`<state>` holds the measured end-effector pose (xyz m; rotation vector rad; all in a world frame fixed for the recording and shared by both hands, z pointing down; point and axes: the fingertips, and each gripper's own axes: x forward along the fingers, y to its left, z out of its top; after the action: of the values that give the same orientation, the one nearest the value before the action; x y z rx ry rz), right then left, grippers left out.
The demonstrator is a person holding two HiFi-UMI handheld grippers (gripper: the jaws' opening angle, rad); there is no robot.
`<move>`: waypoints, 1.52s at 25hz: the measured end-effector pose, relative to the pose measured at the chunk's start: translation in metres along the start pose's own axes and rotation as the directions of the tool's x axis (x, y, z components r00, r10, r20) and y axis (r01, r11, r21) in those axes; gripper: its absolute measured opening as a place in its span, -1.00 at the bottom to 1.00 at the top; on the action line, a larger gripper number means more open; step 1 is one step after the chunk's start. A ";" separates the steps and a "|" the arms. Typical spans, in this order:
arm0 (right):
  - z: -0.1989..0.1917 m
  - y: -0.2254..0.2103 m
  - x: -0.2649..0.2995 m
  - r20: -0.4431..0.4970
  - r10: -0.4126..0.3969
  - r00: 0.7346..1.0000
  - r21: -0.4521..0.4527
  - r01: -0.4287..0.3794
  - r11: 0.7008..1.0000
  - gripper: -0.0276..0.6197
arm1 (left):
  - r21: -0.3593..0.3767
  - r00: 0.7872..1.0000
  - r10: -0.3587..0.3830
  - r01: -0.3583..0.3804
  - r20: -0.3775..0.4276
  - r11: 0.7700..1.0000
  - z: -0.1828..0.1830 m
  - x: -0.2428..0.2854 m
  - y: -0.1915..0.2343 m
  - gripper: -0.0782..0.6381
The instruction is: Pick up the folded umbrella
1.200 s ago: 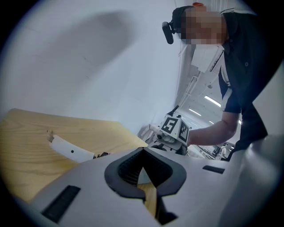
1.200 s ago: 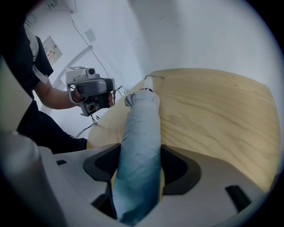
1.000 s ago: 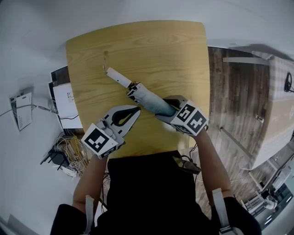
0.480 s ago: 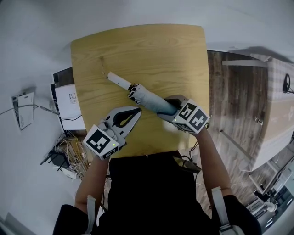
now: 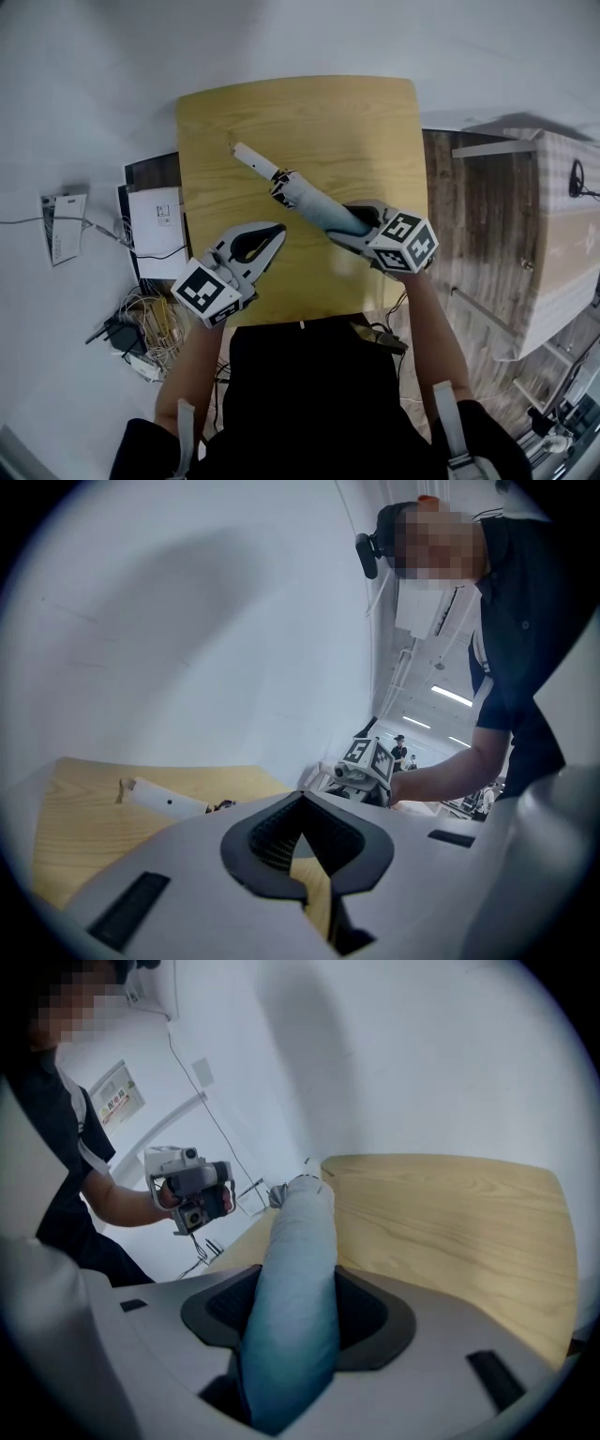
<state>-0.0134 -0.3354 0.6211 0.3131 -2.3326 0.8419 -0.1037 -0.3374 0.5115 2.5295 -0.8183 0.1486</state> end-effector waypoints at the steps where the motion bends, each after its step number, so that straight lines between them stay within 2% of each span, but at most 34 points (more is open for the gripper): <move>1: 0.008 0.006 -0.003 0.033 0.004 0.999 0.012 -0.004 1.000 -0.15 | 0.012 1.000 -0.003 0.003 0.005 1.000 0.005 -0.005 -0.001 -0.76; 4: 0.032 0.029 -0.017 0.145 0.012 0.989 0.048 -0.019 0.999 -0.15 | 0.048 0.999 -0.012 0.010 0.029 0.999 0.022 -0.023 -0.008 -0.76; 7: 0.064 0.055 -0.038 0.275 0.013 0.961 0.069 -0.033 0.997 -0.15 | 0.056 0.998 -0.018 0.015 0.056 0.998 0.036 -0.043 -0.012 -0.76; 14: 0.142 0.117 -0.107 0.520 0.003 0.854 -0.005 -0.001 1.000 -0.15 | 0.124 0.988 -0.084 0.068 0.131 0.990 0.070 -0.078 -0.034 -0.76; 21: 0.166 0.171 -0.168 0.667 -0.034 0.744 -0.059 0.098 0.993 -0.15 | 0.166 0.969 -0.149 0.117 0.197 0.979 0.100 -0.105 -0.063 -0.76; 26: 0.153 0.196 -0.199 0.747 -0.004 0.665 -0.081 0.097 0.992 -0.15 | 0.183 0.954 -0.155 0.109 0.257 0.977 0.110 -0.121 -0.085 -0.76; 33: 0.105 0.227 -0.260 0.831 0.129 0.541 -0.142 -0.019 0.990 -0.15 | 0.226 0.953 -0.124 0.061 0.275 0.972 0.108 -0.121 -0.143 -0.76; 38: 0.062 0.252 -0.302 0.835 0.225 0.502 -0.228 -0.056 0.972 -0.15 | 0.214 0.953 -0.070 0.006 0.296 0.977 0.100 -0.114 -0.202 -0.76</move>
<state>0.0867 -0.1791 0.2686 0.5724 -3.4042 0.5942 -0.0844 -0.1811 0.3134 2.8112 -0.9093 -0.1807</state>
